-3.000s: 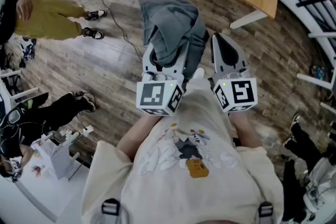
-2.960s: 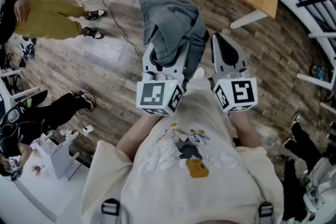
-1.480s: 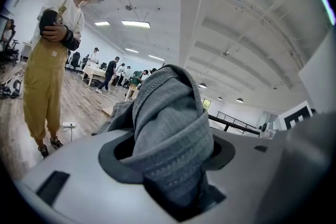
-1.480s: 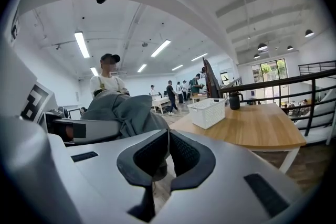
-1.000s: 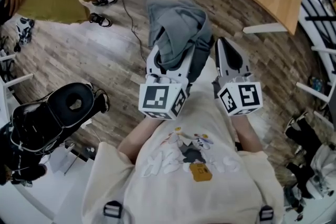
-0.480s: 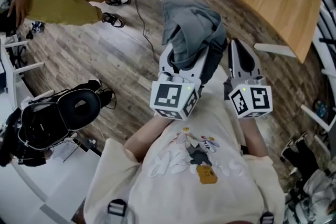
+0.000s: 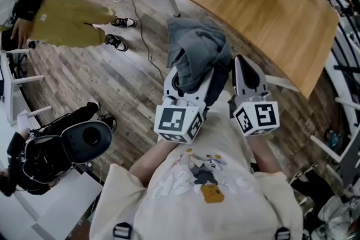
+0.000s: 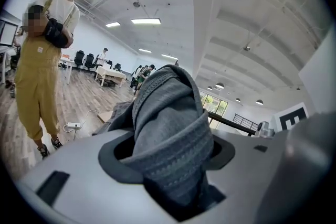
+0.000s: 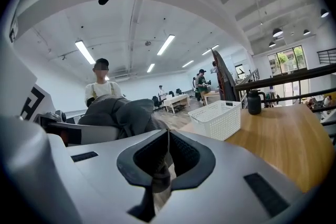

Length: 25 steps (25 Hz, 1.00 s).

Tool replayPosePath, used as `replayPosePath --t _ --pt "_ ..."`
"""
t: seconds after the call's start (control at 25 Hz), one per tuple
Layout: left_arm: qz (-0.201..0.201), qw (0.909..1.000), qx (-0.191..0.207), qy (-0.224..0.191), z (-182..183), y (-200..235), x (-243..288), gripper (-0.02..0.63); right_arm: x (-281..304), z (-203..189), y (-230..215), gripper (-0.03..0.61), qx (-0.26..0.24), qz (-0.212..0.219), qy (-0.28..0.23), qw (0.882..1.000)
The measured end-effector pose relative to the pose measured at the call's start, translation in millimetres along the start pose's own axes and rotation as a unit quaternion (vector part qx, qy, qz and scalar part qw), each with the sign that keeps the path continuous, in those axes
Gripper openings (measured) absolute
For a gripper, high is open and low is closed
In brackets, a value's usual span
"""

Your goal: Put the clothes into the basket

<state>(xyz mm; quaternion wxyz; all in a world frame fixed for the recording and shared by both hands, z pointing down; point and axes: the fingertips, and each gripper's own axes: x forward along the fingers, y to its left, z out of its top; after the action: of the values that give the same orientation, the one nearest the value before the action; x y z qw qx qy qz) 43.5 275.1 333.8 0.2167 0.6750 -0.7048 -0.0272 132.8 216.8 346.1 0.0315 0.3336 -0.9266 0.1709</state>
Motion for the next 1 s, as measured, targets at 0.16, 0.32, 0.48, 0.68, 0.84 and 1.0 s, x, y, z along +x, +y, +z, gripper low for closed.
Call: replayPosePath --t 0.16,0.32,0.48,0.68,0.84,1.0 --pt "0.001 1.0000 -0.003 0.003 19 -8 19 0.265 11 25 -15 0.025 0.003 -0.001 0.001 1.000" --pt "0.006 1.0000 -0.004 0.005 39 -11 29 0.267 24 47 -15 0.025 0.003 0.007 0.001 1.000" --pt "0.014 0.9998 0.001 0.011 47 -15 48 0.267 37 57 -29 0.025 0.009 0.015 0.000 1.000" --pt "0.019 0.9998 0.004 0.010 53 -18 56 0.267 40 64 -36 0.025 0.016 0.015 -0.006 1.000" --pt "0.017 0.9998 0.005 0.011 57 -20 65 0.267 43 69 -40 0.025 0.015 0.016 -0.007 1.000" --pt "0.010 0.9999 0.003 0.013 61 -19 80 0.267 54 74 -50 0.025 0.016 0.007 -0.009 1.000"
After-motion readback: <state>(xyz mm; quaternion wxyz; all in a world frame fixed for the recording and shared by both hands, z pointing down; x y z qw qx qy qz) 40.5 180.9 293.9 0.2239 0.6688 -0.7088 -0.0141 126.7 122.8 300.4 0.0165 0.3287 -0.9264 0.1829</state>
